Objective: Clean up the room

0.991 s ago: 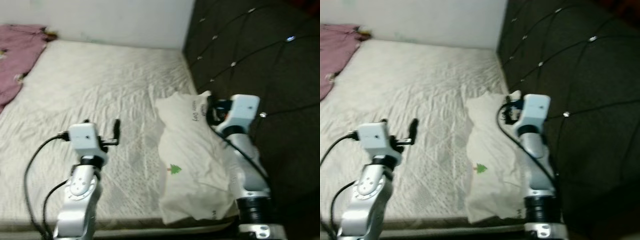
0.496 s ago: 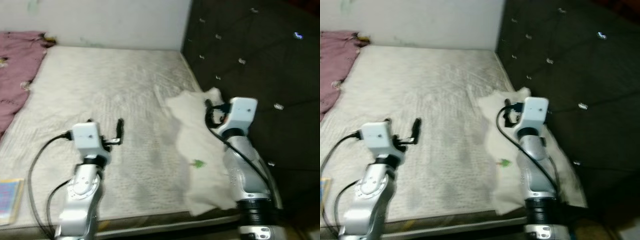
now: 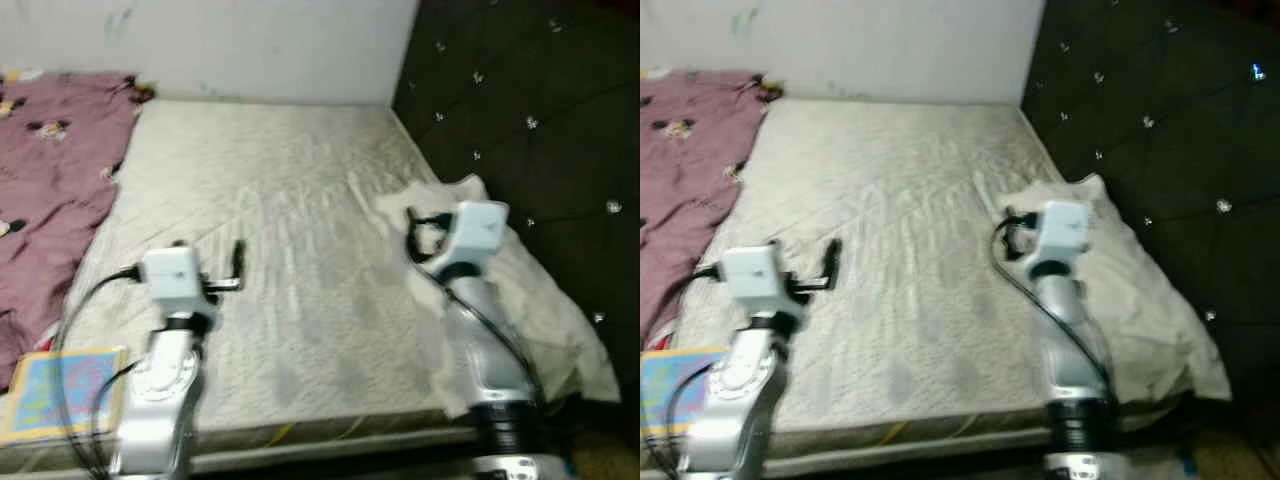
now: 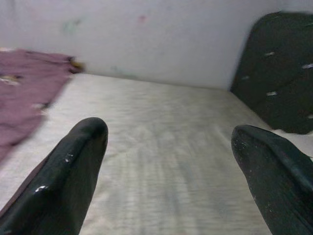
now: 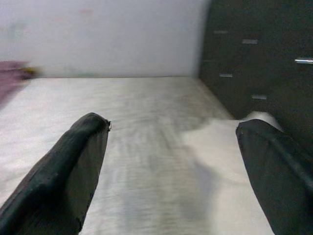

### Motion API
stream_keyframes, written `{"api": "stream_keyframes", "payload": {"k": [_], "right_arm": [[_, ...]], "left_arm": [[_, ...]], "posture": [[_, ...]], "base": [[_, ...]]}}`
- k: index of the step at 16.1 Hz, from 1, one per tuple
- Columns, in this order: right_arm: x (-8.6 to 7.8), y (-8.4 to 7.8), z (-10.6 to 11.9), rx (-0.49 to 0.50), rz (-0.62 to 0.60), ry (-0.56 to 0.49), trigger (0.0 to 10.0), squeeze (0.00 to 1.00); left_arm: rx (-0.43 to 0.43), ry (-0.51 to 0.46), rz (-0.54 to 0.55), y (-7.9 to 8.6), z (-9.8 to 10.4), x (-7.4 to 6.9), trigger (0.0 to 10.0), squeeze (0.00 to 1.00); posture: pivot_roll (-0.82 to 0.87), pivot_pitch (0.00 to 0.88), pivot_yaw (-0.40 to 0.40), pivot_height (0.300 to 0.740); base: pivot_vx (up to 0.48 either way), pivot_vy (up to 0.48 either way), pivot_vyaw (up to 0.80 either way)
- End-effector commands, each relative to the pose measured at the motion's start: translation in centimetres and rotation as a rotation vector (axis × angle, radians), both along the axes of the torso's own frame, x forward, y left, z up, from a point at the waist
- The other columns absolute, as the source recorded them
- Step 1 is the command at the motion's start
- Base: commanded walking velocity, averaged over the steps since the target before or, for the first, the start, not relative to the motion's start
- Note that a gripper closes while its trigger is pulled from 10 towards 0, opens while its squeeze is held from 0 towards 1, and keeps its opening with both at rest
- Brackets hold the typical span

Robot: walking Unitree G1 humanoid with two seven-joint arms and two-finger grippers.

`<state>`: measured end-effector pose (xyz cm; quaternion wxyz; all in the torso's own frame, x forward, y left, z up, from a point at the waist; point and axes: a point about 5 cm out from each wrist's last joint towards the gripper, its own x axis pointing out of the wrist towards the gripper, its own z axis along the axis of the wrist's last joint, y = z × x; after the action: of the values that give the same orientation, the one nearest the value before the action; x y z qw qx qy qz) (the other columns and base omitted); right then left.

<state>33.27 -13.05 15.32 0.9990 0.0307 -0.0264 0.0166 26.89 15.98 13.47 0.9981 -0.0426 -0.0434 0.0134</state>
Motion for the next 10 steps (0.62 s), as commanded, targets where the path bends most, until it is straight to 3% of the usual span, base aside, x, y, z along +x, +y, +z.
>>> {"api": "stream_keyframes", "payload": {"k": [1, 10], "right_arm": [[0.04, -0.52, 0.34, -0.006, 0.0, -0.009, 10.0, 0.0], [-0.03, 0.18, 0.14, -0.002, 0.042, -0.005, 10.0, 0.0]], "left_arm": [[-0.005, -0.01, -0.022, -0.62, 0.21, 0.14, 10.0, 0.0], [0.002, -0.009, -0.021, -0.63, 0.17, 0.13, 10.0, 0.0]], "posture": [[-0.04, 0.06, -0.053, 0.74], [-0.03, 0.057, -0.054, 0.74]], "base": [[0.0, 0.48, 0.0], [0.0, 0.48, 0.0]]}}
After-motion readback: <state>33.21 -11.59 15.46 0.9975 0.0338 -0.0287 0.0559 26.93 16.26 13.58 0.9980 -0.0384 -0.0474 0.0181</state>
